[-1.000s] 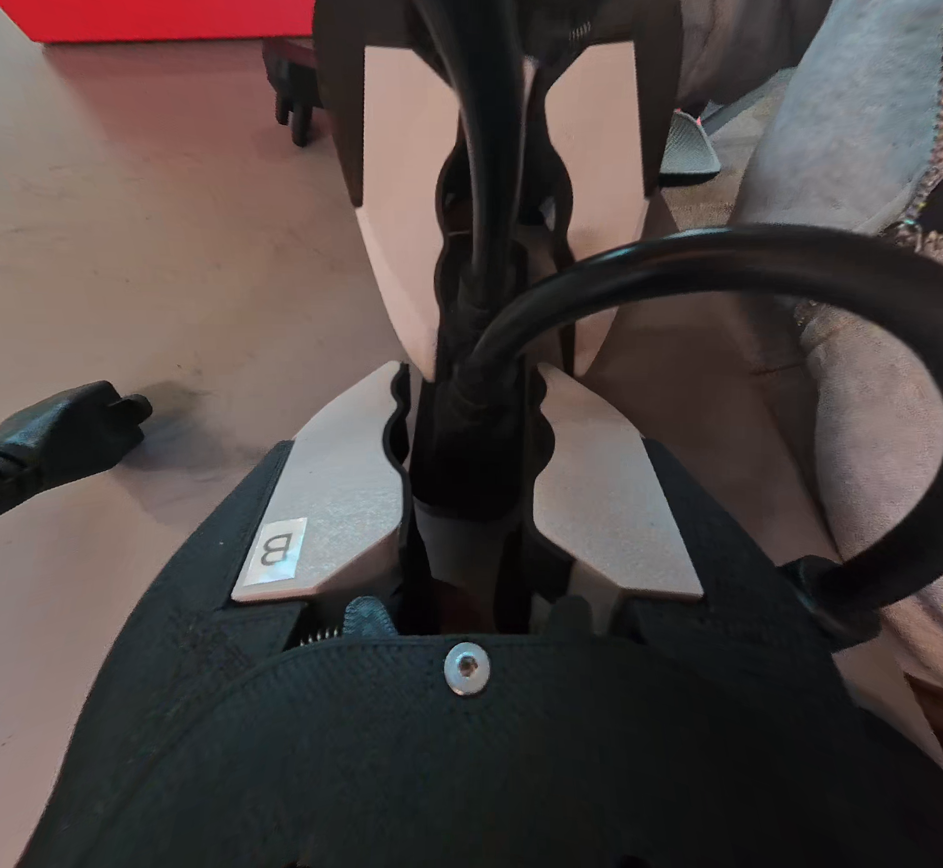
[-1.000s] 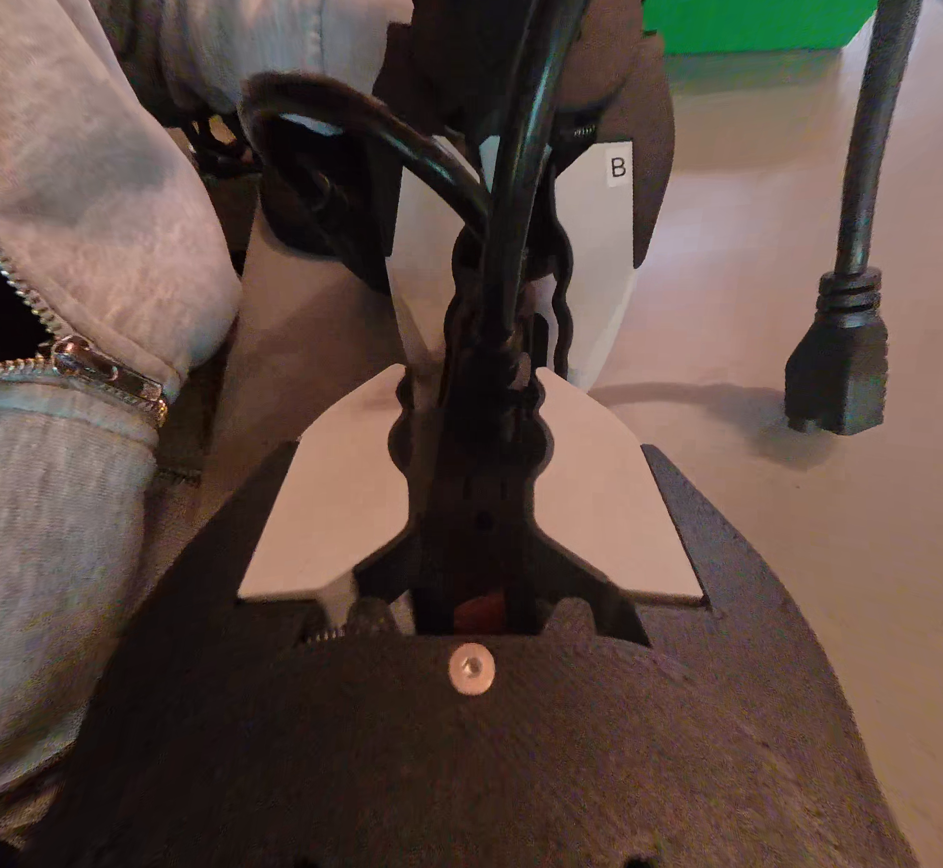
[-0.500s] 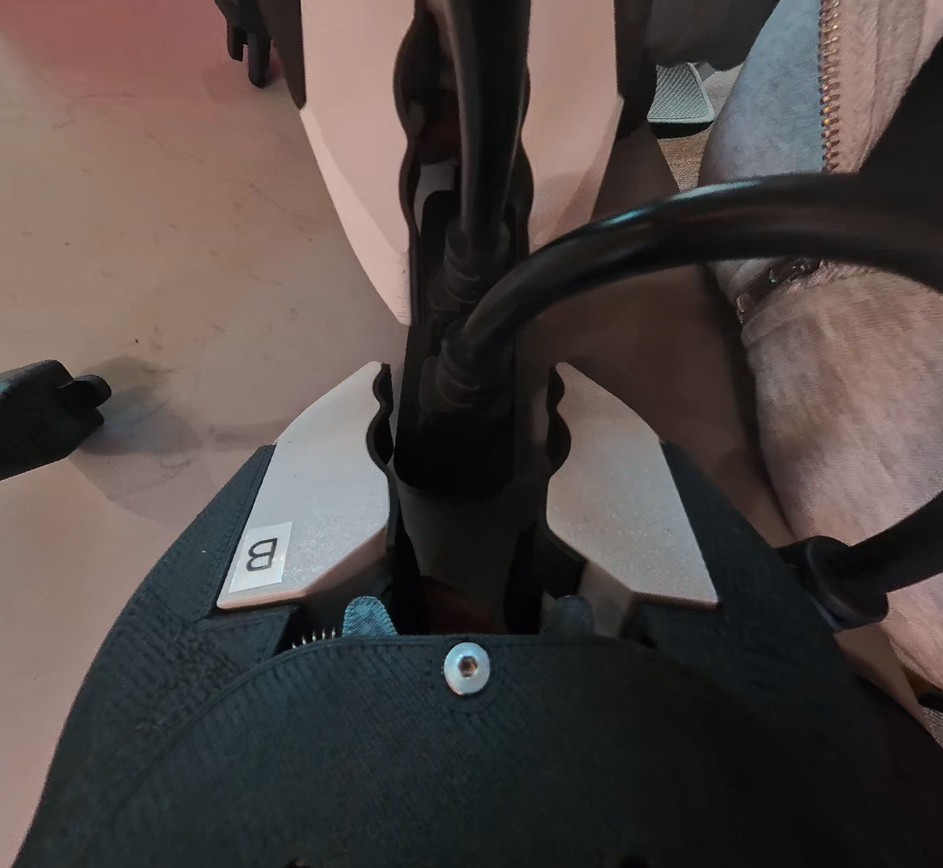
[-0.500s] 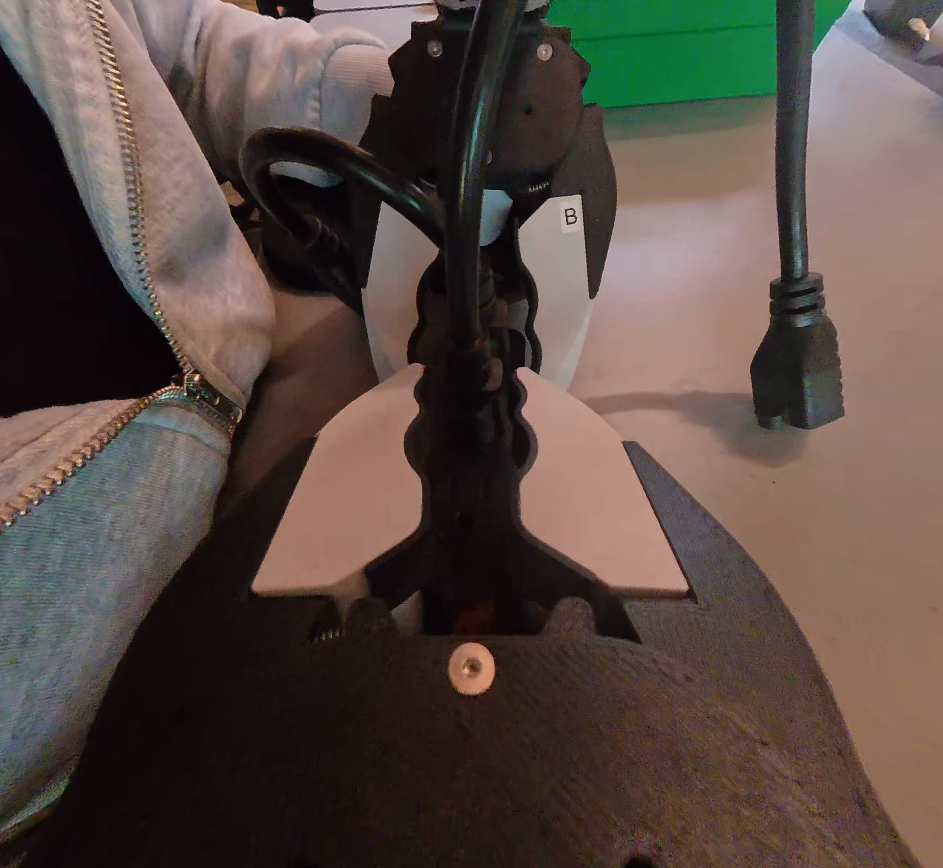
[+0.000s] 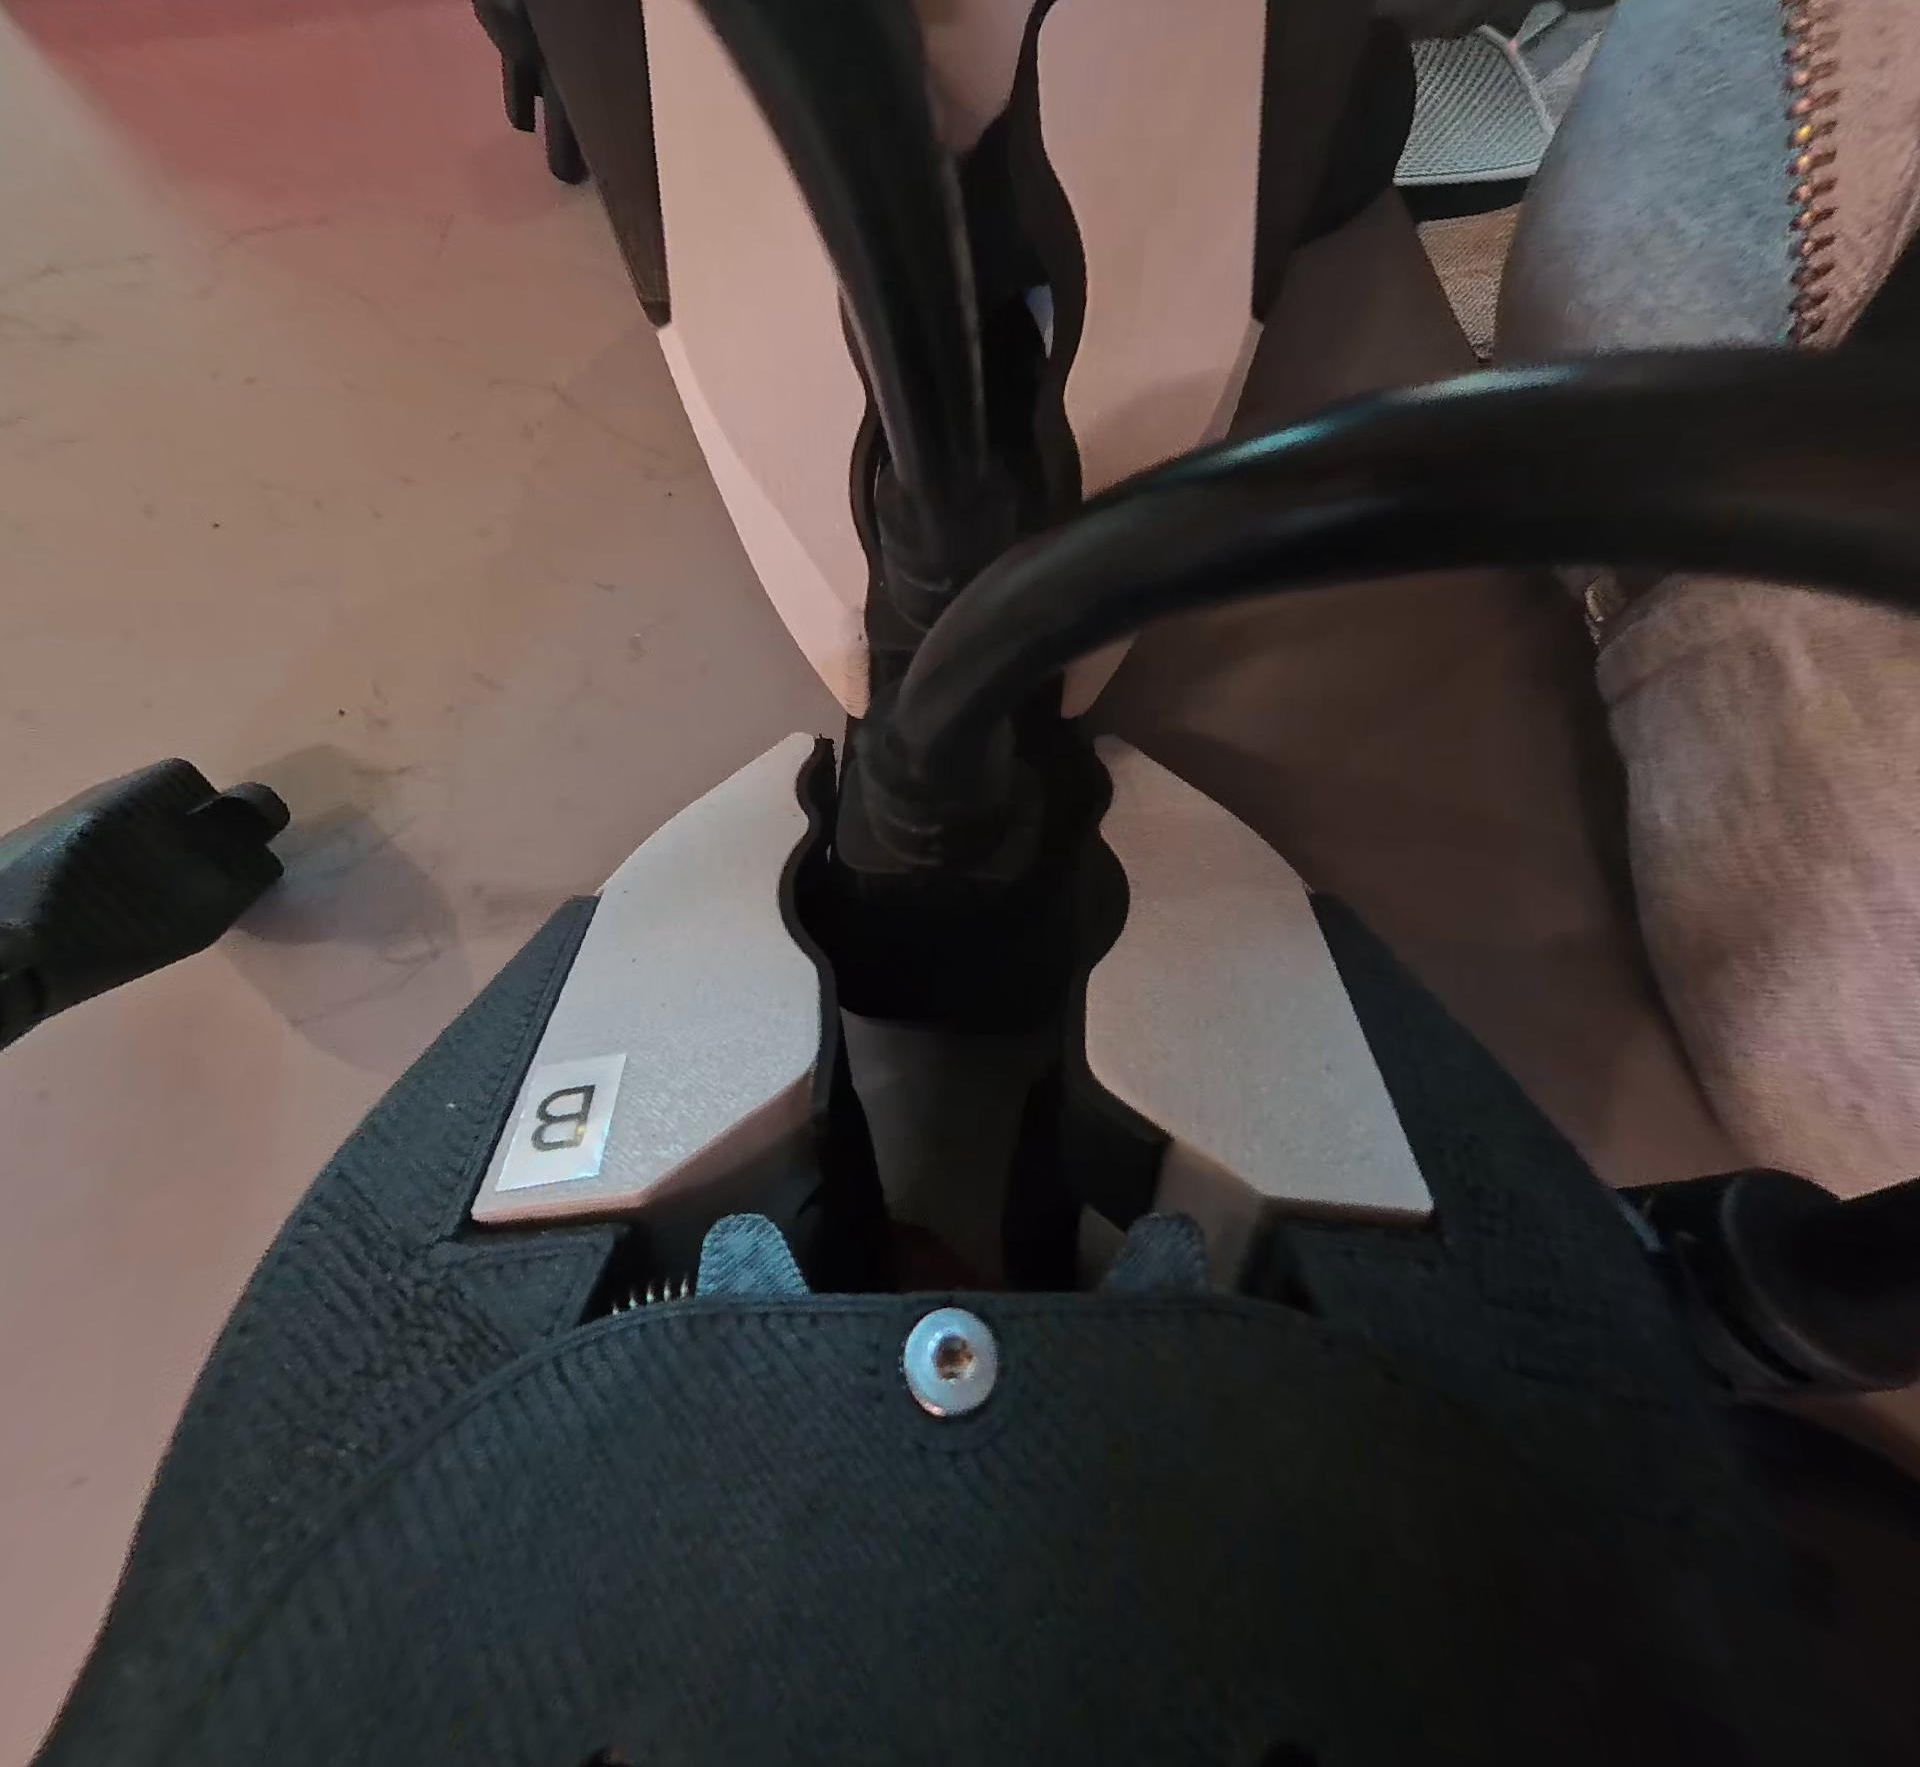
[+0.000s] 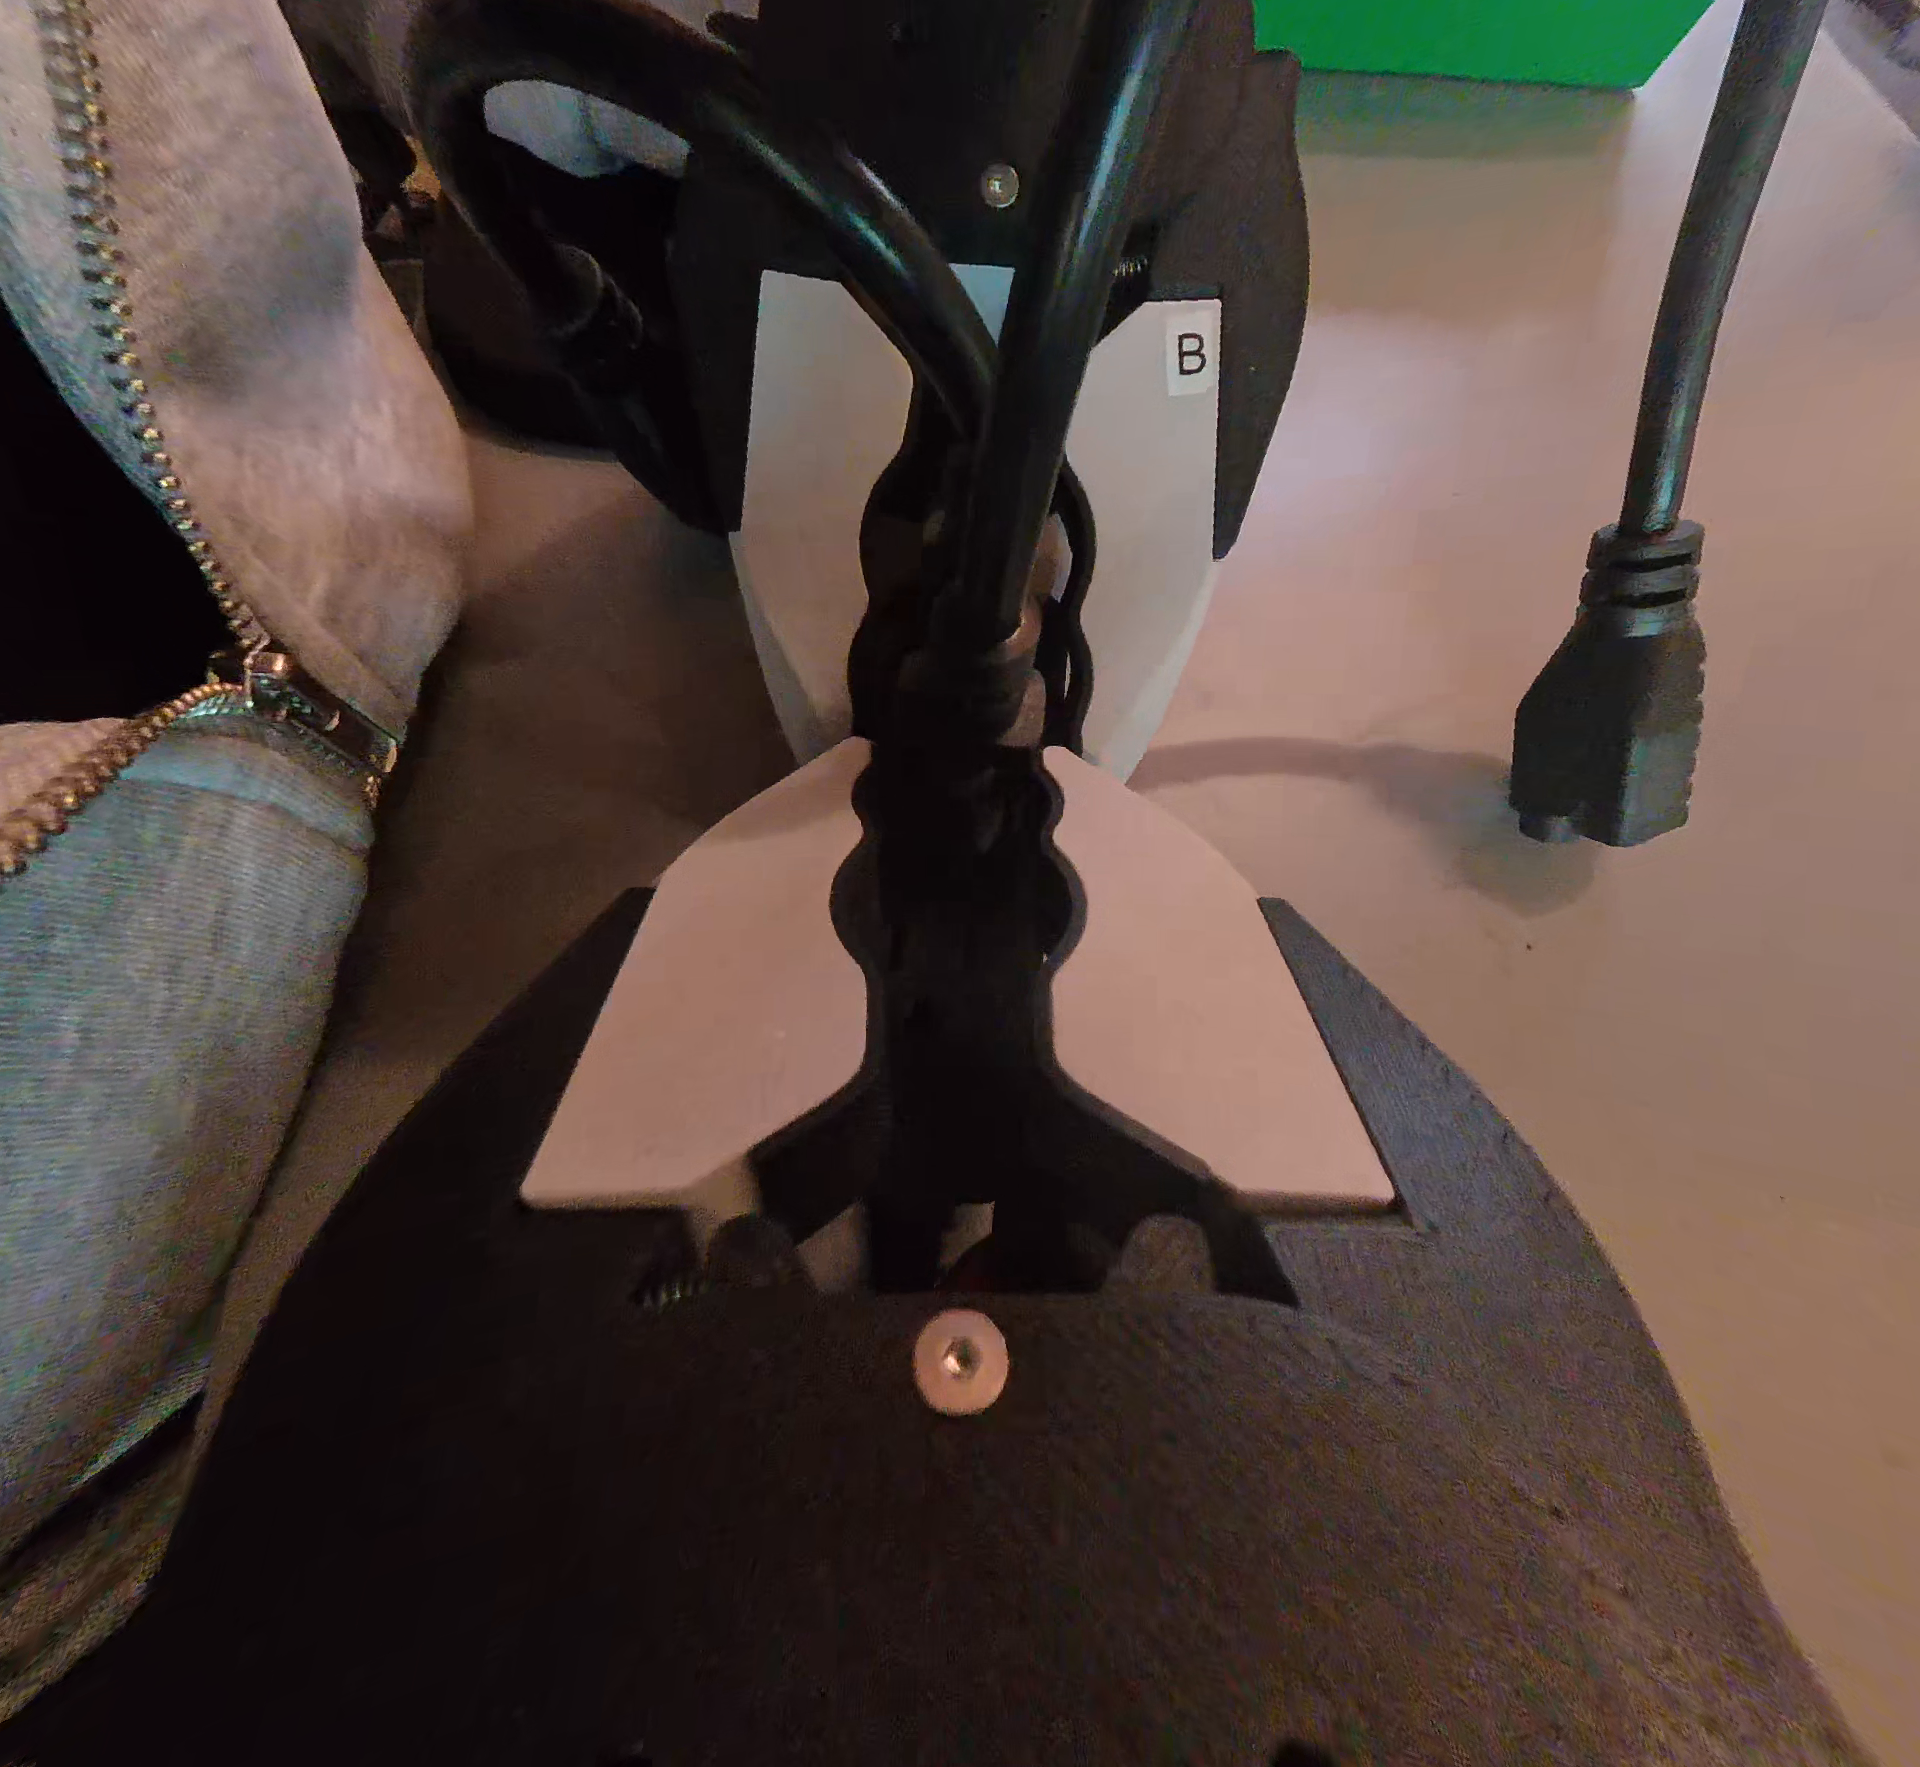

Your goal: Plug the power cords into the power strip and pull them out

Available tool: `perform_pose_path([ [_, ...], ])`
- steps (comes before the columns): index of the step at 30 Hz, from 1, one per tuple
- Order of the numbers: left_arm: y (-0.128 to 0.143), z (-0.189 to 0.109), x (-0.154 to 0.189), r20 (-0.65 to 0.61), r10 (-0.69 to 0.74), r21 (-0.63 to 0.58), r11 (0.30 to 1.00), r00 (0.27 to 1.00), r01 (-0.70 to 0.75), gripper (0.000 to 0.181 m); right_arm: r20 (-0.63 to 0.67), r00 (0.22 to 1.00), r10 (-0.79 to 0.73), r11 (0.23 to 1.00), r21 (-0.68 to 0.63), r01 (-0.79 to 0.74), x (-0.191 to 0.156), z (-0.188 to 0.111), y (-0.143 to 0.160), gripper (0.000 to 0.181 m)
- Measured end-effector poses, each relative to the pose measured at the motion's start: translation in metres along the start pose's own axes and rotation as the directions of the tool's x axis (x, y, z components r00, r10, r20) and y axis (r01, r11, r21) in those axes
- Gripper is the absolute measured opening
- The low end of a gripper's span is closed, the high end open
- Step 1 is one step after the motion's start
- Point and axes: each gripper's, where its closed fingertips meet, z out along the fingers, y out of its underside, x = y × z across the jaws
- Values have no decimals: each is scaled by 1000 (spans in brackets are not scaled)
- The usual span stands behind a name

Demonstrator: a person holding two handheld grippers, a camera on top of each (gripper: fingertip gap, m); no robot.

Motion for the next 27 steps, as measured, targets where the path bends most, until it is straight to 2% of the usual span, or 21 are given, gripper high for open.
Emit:
perform_pose_path([
  [12,2,1,7,-64,-58,-20,998,996,57,44,85,996,0,1000,23,-2,-2,1,-1,26],
  [14,2,1,10,-83,-49,-16,999,995,48,55,86,996,-6,1000,26,3,-1,1,-1,26],
  [16,-2,-3,13,-108,-47,22,999,993,49,58,99,995,-6,1000,28,3,-1,1,-1,26],
  [19,-15,-17,10,-113,-68,146,986,991,84,58,111,994,6,1000,30,-9,-1,0,0,26],
  [21,-19,-24,6,-105,-85,192,976,991,104,55,113,994,16,999,32,-20,0,-1,0,26],
  [24,-23,-26,10,-116,-54,223,972,992,78,39,119,993,23,998,53,-29,0,-3,-2,26],
  [27,-22,-24,11,-100,-25,218,975,995,46,35,136,989,51,988,138,-70,2,-12,-11,28],
])
